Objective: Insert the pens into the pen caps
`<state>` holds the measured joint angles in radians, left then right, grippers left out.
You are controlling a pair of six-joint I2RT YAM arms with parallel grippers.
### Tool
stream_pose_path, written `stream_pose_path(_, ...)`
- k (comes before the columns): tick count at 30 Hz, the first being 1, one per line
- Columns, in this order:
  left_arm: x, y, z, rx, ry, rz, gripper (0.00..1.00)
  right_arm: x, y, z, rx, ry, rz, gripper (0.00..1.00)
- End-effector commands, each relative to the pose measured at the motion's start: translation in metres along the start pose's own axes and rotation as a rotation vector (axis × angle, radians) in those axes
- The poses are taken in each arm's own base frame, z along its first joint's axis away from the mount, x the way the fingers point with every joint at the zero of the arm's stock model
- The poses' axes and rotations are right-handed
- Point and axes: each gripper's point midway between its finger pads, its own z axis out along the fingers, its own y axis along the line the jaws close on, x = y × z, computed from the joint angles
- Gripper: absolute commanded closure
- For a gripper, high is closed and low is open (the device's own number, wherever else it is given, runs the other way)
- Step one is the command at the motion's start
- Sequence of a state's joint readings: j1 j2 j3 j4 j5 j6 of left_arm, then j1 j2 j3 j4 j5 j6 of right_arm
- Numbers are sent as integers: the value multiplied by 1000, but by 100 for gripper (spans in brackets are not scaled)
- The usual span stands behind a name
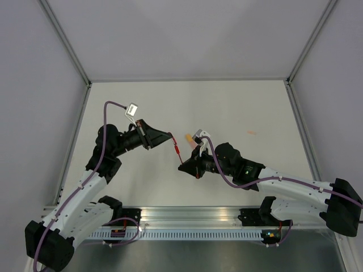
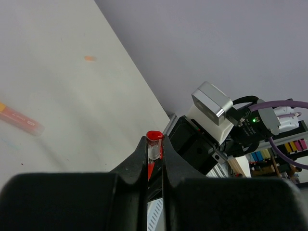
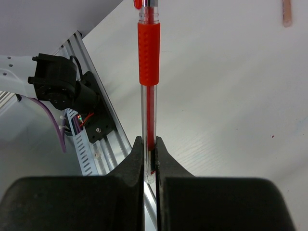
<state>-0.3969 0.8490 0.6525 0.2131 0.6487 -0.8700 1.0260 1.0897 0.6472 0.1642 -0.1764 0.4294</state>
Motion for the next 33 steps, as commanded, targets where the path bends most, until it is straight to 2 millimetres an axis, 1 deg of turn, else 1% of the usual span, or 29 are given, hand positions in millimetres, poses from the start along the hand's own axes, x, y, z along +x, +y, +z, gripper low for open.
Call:
stream_pose_path(1,9,-3,2,50,36,41,98,-21,8,-1,-13,-63,-26,100)
stream_pose_path(10,22,3,5,56,87,64,98,-22,7,-2,-5,-68,-29,100)
stream_pose_path(13,27,-3,6,92,118,76,98,-21,6,-2,-1,-63,-28,100)
stream_pose_path(19,43,-6,7,136,192,110,98,-21,6,-3,4,-60,-35,100)
stream_pose_path(22,46,-7,6,143,207,120,96,-21,6,-4,4,-59,-36,100)
stream_pose_path(24,46,-8,5,142,208,128,93,-22,6,-4,4,-59,-39,100)
stream_pose_path(26,47,-8,4,142,213,130,84,-22,6,-4,4,-60,-41,100)
stream_pose_path(28,44,-11,3,141,200,137,71,-22,6,-5,2,-61,-39,100)
stream_pose_path(29,43,-12,3,142,195,138,62,-22,8,-5,-4,-60,-40,100)
stream_pose_path(30,41,-13,3,140,189,139,59,-22,7,-5,-4,-58,-41,100)
stream_pose_path(31,40,-14,3,140,184,141,52,-22,8,-5,-6,-59,-41,100)
stream_pose_path(33,36,-15,3,135,174,143,47,-22,10,-6,-15,-58,-41,100)
